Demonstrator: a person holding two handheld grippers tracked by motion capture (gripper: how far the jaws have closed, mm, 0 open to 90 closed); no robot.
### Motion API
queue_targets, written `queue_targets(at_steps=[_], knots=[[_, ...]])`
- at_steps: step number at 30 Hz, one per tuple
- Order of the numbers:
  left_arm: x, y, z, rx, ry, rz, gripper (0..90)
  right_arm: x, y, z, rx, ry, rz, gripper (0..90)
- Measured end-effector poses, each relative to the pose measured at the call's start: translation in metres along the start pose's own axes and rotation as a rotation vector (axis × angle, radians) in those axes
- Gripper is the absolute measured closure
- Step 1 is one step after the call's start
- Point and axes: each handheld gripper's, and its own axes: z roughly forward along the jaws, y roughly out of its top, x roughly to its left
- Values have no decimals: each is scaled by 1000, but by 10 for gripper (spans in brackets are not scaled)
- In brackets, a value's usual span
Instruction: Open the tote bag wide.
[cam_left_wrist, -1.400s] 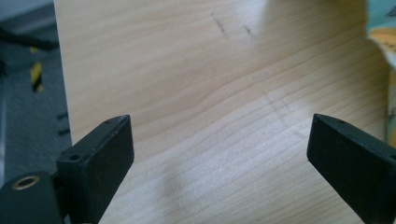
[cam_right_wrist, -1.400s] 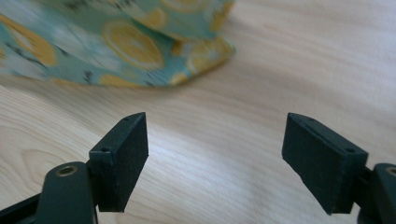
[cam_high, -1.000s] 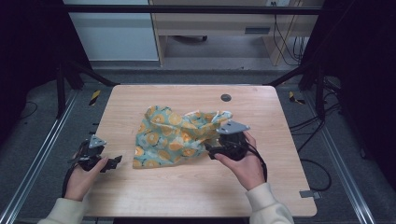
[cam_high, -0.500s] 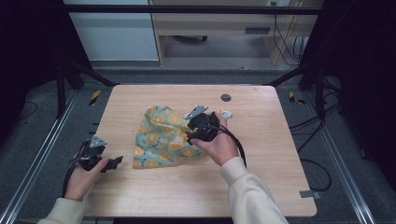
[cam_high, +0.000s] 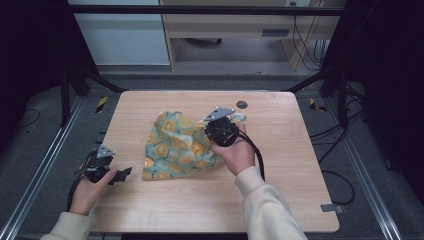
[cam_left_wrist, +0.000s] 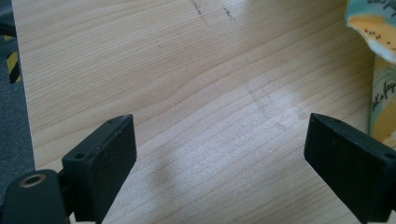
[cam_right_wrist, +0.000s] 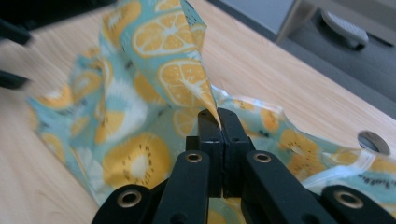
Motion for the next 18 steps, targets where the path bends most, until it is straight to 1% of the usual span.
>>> queue_targets(at_steps=[4,7,9,13,17,18], knots=[[-1,0,0,0,1,2,90,12,2,-22,-83,48,4,900],[-1,0,0,5,2,4,91,24,0,-38,-128,83,-1,900],[-1,0,0,4,2,4,91,33,-4,-47,-147,103,-6,900],[-1,0,1,7,2,5,91,50,-18,-61,-162,154,-13,899],[-2,0,1,7,4,6,91,66,-38,-67,-152,211,-11,899],[-2,0,1,7,4,6,92,66,-38,-67,-152,211,-11,899]])
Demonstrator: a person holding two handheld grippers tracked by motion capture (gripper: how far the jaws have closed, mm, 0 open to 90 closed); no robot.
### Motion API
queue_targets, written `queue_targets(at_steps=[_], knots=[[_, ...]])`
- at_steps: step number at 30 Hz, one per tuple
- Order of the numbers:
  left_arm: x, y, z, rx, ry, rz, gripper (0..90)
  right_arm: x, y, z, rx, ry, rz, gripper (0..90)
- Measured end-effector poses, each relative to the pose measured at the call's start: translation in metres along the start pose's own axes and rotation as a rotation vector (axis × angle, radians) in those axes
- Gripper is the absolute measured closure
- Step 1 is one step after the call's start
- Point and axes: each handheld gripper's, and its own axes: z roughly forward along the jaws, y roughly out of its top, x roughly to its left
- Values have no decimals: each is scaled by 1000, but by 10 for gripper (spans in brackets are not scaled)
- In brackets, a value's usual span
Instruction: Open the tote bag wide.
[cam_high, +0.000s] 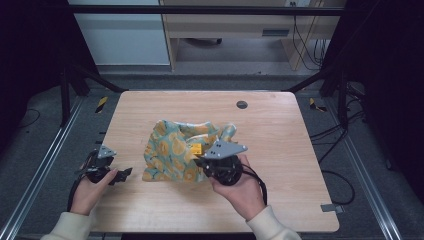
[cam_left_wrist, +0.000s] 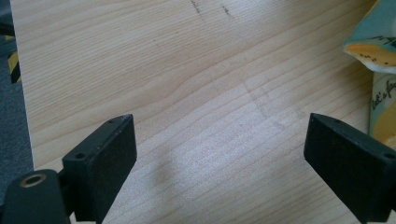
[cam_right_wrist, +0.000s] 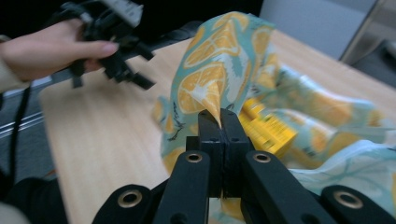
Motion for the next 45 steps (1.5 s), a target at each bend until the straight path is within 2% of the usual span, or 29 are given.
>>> queue_targets(at_steps=[2,8,18,19,27,35,39,40,45], knots=[[0,0,0,3,0,3,92,11,-15,0,12,35,8,899],[-1,0,0,5,0,4,92,19,-30,7,34,64,19,898],[-1,0,1,8,0,6,93,21,-53,19,80,91,58,894],[-2,0,1,8,-1,5,93,22,-61,24,99,98,70,892],[-3,0,2,14,-4,16,93,20,-86,42,168,111,116,880],[-3,0,2,11,-4,11,94,20,-97,53,206,123,124,870],[-4,1,2,14,-4,20,95,18,-98,53,211,107,123,806],[-5,1,2,10,-5,19,96,17,-95,50,207,90,120,752],[-10,3,-1,3,-15,34,97,14,-85,39,195,67,113,589]])
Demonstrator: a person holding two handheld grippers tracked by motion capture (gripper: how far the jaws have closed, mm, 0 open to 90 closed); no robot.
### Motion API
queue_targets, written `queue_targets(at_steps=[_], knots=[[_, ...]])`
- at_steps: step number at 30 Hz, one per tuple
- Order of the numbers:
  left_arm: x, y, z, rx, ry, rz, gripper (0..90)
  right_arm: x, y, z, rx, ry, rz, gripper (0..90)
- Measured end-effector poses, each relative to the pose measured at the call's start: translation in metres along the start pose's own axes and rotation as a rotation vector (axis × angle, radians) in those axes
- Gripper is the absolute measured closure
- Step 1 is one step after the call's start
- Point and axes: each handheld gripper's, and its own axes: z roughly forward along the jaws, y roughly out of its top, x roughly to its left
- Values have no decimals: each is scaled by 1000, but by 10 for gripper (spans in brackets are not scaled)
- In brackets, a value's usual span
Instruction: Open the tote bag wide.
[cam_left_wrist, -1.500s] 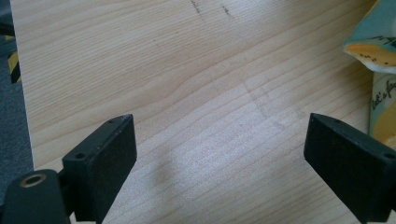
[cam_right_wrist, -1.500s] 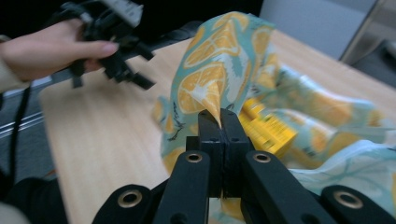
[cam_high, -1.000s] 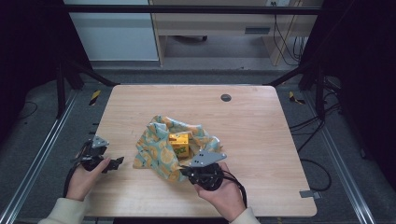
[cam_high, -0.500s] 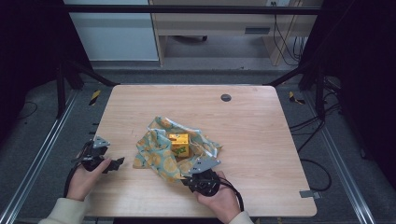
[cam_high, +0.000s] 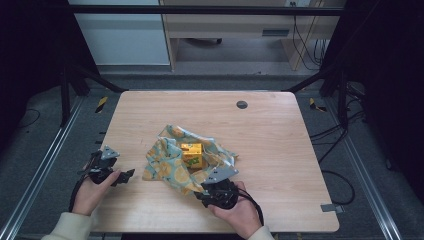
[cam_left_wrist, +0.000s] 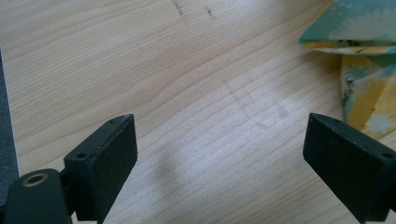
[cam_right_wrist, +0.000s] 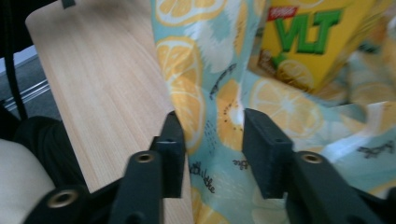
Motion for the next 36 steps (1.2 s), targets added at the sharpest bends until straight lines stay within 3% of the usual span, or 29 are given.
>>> queue_targets(at_steps=[6,14,18,22,28,31,35,36], knots=[[-7,4,-4,-14,-14,19,100,-1,9,-19,-9,-27,-2,457],[-17,14,-17,-48,-33,52,102,-5,17,-41,-31,-47,-5,406],[-25,24,-26,-70,-54,80,101,-18,28,-51,-36,-92,-9,391],[-37,39,-37,-116,-90,101,98,-30,39,-51,-23,-133,-5,374],[-47,60,-49,-160,-93,124,91,-51,51,-41,0,-185,17,356],[-57,74,-56,-162,-105,157,87,-56,54,-37,2,-195,24,350],[-84,95,-64,-167,-129,228,84,-65,55,-26,22,-207,46,326],[-84,95,-64,-167,-129,228,84,-65,55,-26,22,-207,46,326]])
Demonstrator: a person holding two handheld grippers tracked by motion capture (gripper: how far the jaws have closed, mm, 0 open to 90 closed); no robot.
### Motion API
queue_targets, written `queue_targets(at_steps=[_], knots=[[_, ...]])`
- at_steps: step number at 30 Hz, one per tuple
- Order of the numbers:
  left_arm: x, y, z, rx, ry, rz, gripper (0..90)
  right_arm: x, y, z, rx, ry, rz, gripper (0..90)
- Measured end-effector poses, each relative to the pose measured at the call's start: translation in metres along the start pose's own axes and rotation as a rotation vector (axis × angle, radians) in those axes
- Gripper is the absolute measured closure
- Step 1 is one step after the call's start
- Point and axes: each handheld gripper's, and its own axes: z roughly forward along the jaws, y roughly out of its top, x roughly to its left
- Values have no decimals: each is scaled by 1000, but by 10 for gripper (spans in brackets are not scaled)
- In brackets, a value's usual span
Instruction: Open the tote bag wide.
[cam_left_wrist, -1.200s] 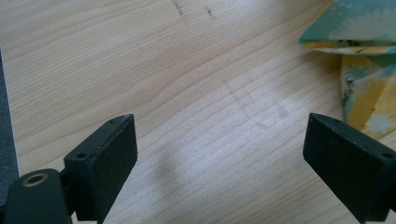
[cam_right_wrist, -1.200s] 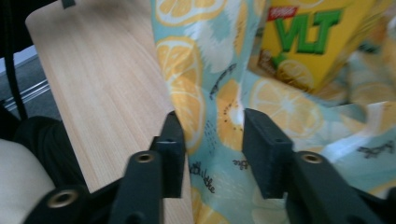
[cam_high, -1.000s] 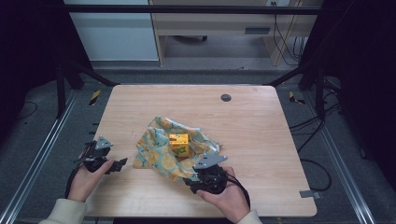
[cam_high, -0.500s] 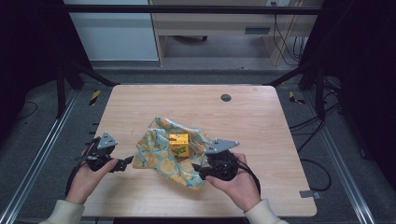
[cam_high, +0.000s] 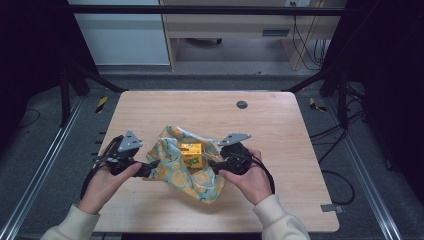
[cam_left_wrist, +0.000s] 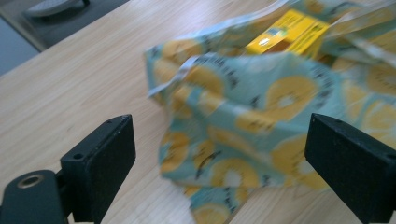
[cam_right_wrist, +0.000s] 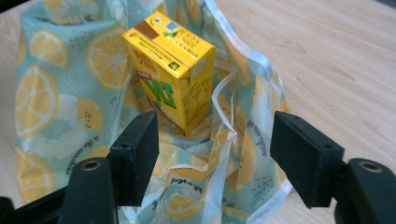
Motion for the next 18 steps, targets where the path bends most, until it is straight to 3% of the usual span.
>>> queue_targets(at_steps=[1,2,5,10,12,18], knots=[[-10,9,1,0,-11,28,82,-1,-2,4,10,-3,-3,315],[-10,9,1,0,-11,28,79,-1,-2,4,10,-3,-3,315],[-27,22,5,5,-25,65,74,-7,-7,10,32,-19,3,291],[-38,25,16,31,-24,78,69,-12,-13,16,62,-18,1,353],[-45,25,21,52,-22,100,70,-16,-19,16,47,-15,18,487],[-58,28,32,73,-27,119,80,-18,-27,12,36,-3,26,669]])
